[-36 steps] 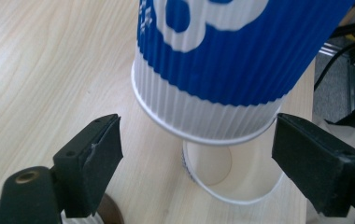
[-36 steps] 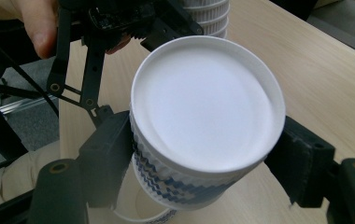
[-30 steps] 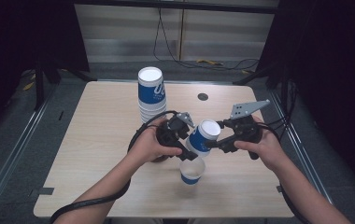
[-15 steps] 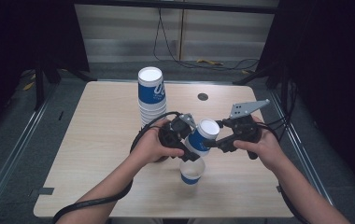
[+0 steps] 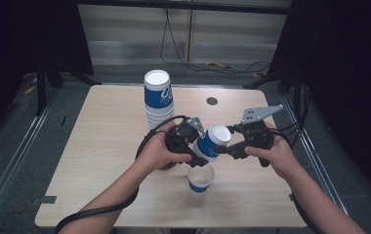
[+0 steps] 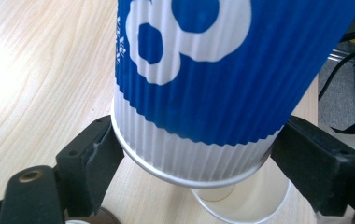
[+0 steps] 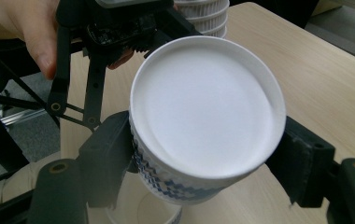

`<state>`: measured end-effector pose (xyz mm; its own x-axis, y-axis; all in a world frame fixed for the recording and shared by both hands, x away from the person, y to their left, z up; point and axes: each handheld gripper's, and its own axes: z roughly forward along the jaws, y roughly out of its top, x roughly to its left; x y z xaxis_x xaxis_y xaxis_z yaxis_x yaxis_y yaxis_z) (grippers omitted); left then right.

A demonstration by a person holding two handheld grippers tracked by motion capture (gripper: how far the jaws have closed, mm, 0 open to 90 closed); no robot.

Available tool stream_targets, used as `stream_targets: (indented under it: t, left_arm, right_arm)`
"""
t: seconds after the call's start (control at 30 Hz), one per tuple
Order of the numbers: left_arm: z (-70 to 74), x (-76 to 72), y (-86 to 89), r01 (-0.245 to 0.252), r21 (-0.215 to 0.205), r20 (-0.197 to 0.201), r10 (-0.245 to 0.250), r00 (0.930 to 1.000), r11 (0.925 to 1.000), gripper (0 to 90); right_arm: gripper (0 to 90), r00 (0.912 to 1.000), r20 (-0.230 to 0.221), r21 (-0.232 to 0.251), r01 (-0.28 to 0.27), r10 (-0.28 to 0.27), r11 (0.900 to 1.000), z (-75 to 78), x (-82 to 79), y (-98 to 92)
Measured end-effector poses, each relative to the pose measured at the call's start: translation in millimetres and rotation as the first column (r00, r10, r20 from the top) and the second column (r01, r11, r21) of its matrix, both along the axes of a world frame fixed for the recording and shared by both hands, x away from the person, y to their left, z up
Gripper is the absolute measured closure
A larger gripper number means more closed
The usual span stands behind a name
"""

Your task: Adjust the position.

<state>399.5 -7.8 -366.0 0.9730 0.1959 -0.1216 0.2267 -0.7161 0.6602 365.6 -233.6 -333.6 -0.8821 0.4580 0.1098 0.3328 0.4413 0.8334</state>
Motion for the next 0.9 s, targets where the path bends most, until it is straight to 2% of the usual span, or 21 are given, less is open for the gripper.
stream_targets:
  t: [0.2, 0.53, 0.73, 0.83, 0.9]
  left_arm:
    - [0.0, 0.2, -1.3, -0.002, 0.007, 0.012, 0.002, 0.9999, 1.0000, 15.0]
    - [2.4, -0.1, -1.6, 0.006, -0.011, 0.021, -0.005, 0.9998, 0.9999, 14.6]
    - [6.2, -0.9, -2.7, 0.015, 0.015, 0.050, -0.016, 0.9986, 0.9998, 17.2]
    - [7.8, -0.6, -2.1, 0.018, 0.013, 0.045, -0.019, 0.9988, 0.9997, 17.9]
    - [9.4, -0.7, -2.8, 0.022, 0.028, 0.044, -0.023, 0.9988, 0.9994, 18.0]
  right_arm:
    - [26.8, 1.0000, -0.003, -0.002, -0.007, 0.007, 1.000, -1.6, 0.9, 2.0]
    - [26.9, 0.9999, -0.005, 0.006, -0.012, 0.012, 1.000, -0.4, 0.1, 1.1]
    - [27.0, 0.9999, -0.010, 0.020, -0.011, 0.011, 1.000, -2.2, -0.5, -3.0]
    - [26.9, 0.9999, -0.015, 0.032, -0.007, 0.007, 0.999, -2.8, -0.9, -4.9]
    - [26.9, 0.9998, -0.018, 0.039, -0.008, 0.009, 0.999, -3.3, -1.1, -5.9]
